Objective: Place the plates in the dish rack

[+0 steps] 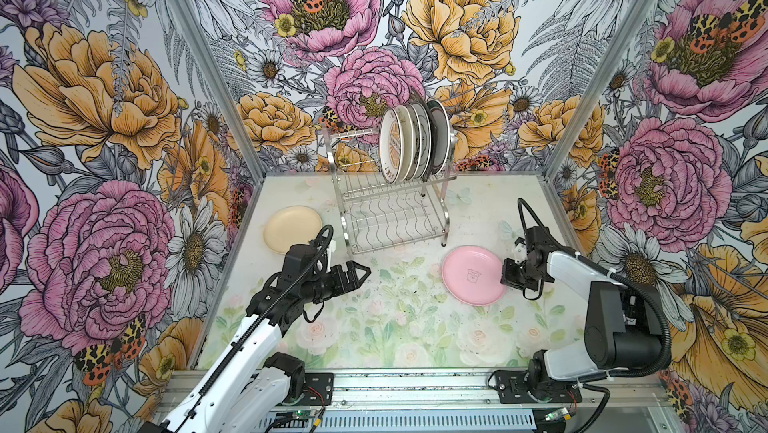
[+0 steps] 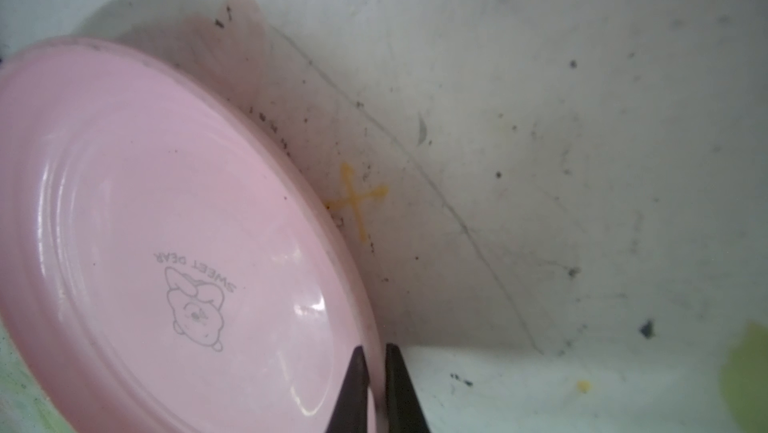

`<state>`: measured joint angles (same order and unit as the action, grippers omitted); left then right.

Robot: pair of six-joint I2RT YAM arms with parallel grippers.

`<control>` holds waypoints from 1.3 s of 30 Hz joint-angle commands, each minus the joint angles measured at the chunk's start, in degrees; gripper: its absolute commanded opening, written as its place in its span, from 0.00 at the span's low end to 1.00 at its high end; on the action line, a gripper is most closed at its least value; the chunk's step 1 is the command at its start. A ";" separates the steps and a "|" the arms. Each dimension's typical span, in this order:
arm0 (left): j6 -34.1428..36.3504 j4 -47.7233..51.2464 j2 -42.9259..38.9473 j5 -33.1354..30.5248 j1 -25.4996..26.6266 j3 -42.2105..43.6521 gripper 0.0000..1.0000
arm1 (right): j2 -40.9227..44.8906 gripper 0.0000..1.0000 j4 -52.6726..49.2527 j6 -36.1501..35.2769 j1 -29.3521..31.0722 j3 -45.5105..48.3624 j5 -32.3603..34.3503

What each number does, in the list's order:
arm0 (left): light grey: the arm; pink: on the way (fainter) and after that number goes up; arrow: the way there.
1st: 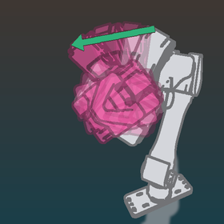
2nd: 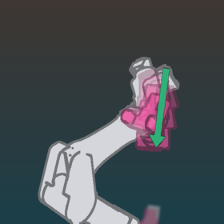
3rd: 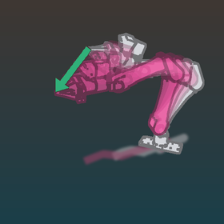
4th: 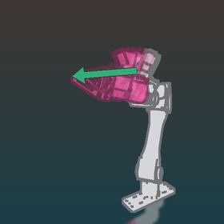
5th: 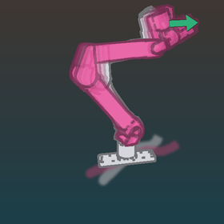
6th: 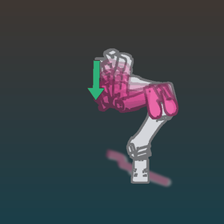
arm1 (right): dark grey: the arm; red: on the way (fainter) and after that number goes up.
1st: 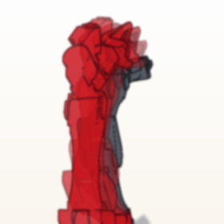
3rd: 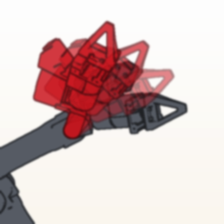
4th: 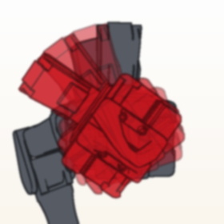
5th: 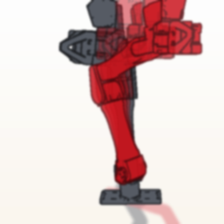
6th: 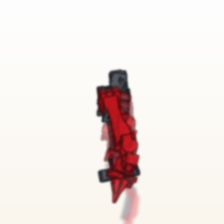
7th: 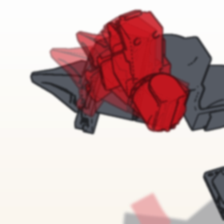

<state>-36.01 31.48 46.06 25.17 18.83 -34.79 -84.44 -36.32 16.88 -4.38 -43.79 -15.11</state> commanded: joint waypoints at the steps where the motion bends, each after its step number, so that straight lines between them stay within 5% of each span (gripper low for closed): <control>1: 0.50 -1.06 -0.69 0.32 -0.20 0.16 0.99 | 2.24 0.00 -1.26 0.77 1.76 -0.59 1.85; 9: 0.57 -1.31 0.14 0.96 0.71 -0.37 0.99 | 11.57 0.00 -7.15 4.17 5.74 -0.81 0.08; 18: -1.22 -7.82 3.94 3.36 5.93 -1.07 0.98 | 19.95 0.00 -10.28 12.14 16.96 -4.37 0.05; 27: -6.16 -22.20 10.16 9.26 8.81 -0.11 0.87 | 17.25 0.00 -9.33 16.09 30.28 -13.90 2.20; 39: -7.62 -28.82 14.65 10.98 9.12 -1.12 0.64 | 12.11 0.00 -7.82 16.78 36.64 -20.80 2.27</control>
<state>-43.20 6.94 60.34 34.57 27.64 -34.81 -71.70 -46.48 32.60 31.38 -62.37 -13.26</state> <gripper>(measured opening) 0.649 0.073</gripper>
